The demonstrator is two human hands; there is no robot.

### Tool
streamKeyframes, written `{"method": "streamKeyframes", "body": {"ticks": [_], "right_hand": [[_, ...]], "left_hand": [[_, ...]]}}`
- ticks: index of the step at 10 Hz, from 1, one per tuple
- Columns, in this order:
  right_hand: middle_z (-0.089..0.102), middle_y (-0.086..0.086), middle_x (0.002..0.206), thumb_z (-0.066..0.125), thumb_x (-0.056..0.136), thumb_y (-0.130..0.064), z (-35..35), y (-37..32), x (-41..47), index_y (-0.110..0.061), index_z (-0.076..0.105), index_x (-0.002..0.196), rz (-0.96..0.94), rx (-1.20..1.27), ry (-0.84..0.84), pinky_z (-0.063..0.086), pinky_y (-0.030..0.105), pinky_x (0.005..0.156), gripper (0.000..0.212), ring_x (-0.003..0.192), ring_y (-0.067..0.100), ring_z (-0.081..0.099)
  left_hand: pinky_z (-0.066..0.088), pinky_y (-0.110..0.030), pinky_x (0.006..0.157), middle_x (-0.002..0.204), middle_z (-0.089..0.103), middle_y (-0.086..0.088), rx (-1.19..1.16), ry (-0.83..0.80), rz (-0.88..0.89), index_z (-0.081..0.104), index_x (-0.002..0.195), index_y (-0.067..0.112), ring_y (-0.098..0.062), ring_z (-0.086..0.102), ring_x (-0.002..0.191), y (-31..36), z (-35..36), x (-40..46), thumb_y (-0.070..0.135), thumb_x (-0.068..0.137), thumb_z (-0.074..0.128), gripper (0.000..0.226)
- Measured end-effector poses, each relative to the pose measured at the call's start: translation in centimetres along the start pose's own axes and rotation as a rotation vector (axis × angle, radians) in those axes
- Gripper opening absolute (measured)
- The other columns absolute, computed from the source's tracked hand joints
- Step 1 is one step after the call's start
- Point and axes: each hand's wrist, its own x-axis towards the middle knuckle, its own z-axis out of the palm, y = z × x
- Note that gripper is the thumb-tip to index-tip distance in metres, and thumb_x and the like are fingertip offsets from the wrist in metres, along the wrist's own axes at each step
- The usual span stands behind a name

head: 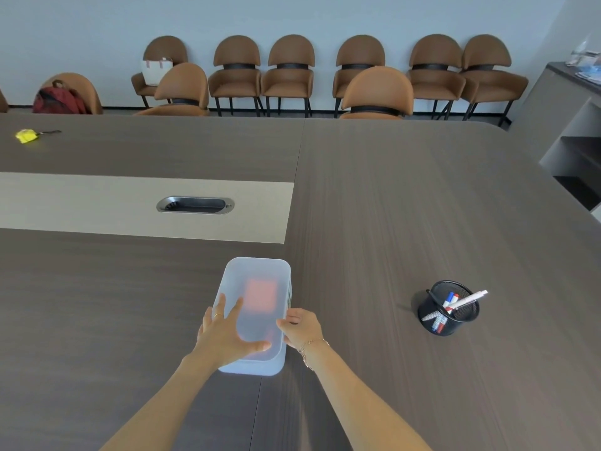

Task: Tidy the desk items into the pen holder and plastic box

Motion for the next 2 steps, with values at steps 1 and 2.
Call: {"method": "streamKeyframes", "body": {"ticks": [1,2], "right_hand": [[0.063,0.008,0.127,0.064,0.081,-0.014,-0.5,-1.5,-0.9,-0.008,0.055,0.129,0.040,-0.010,-0.035,0.056,0.034,0.091,0.049,0.110,0.025,0.064],[0.060,0.003,0.105,0.065,0.085,-0.026,-2.1,-3.5,-4.5,-0.010,0.053,0.121,0.004,-0.043,-0.086,0.051,0.036,0.095,0.041,0.100,0.019,0.059]], "left_hand": [[0.013,-0.054,0.120,0.161,-0.017,-0.001,0.010,-0.036,-0.016,-0.004,0.150,0.035,-0.035,-0.008,0.148,0.2,-0.5,0.0,0.078,0.060,0.060,0.119],[0.010,-0.056,0.119,0.162,-0.010,-0.001,-0.037,0.096,-0.035,-0.004,0.150,0.038,-0.032,-0.003,0.149,0.8,-1.8,-0.9,0.079,0.061,0.058,0.116]]}}
